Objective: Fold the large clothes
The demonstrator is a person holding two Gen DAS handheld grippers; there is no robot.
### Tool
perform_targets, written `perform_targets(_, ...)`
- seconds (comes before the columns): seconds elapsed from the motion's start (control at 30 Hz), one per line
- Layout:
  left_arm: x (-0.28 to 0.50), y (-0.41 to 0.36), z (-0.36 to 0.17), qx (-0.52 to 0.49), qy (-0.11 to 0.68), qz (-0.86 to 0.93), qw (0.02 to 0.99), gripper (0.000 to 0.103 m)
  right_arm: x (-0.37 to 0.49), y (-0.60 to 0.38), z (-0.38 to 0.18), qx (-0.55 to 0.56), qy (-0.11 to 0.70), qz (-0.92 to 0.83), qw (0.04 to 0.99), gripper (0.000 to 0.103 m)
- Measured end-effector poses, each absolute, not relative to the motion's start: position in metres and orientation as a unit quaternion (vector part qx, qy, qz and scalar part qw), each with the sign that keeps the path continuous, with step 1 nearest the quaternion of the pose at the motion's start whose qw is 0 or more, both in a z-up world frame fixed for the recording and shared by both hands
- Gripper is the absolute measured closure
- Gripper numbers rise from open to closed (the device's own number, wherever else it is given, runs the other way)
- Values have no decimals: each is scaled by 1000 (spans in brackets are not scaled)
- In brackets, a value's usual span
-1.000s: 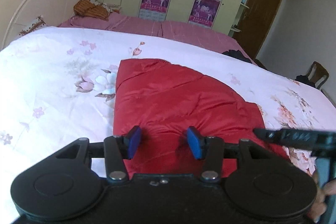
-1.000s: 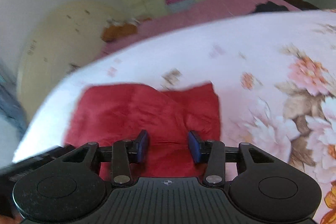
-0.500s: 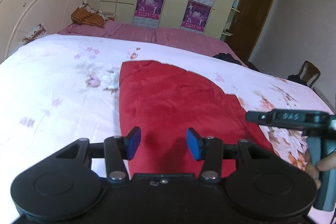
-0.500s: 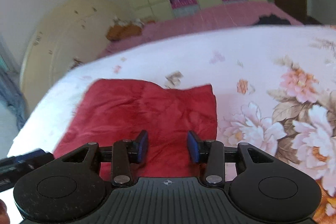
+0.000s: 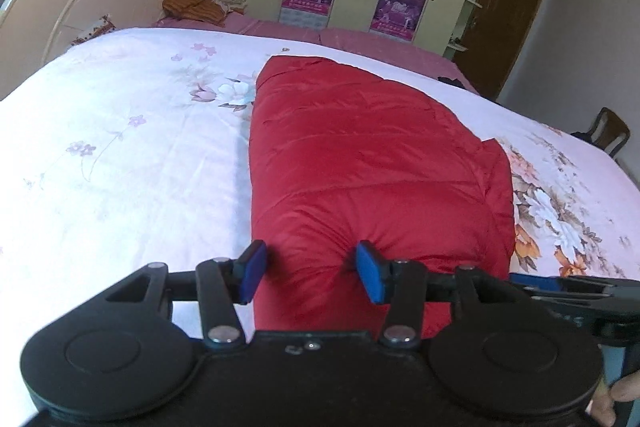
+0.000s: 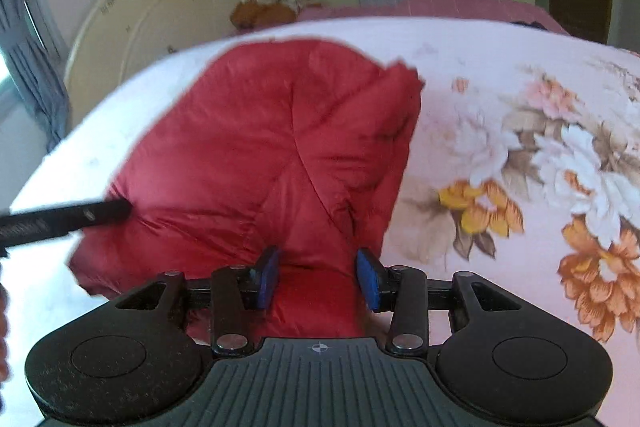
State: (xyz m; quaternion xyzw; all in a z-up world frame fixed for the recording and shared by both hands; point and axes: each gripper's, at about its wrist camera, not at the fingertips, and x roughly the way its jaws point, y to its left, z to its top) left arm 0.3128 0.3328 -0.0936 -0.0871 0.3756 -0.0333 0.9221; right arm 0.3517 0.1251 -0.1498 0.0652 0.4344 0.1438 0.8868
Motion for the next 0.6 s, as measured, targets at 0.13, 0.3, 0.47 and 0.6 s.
perform_targets(0.13,314,330,-95,-81,374,-24,923,54,360,138,-158,29,443,142,885,60)
perform_targets(0.3,311,327,-91,-79,376,-2,923,32,369,130,-161,52,464,133,874,47)
perform_targets(0.47,289,313,-71,-70,364,21,928,4,355,101,-133,106,449,112,880,25)
perform_targets(0.6,260,299,-50,-70,362,47,928,0,323,84,-107,129,425,127,887,21)
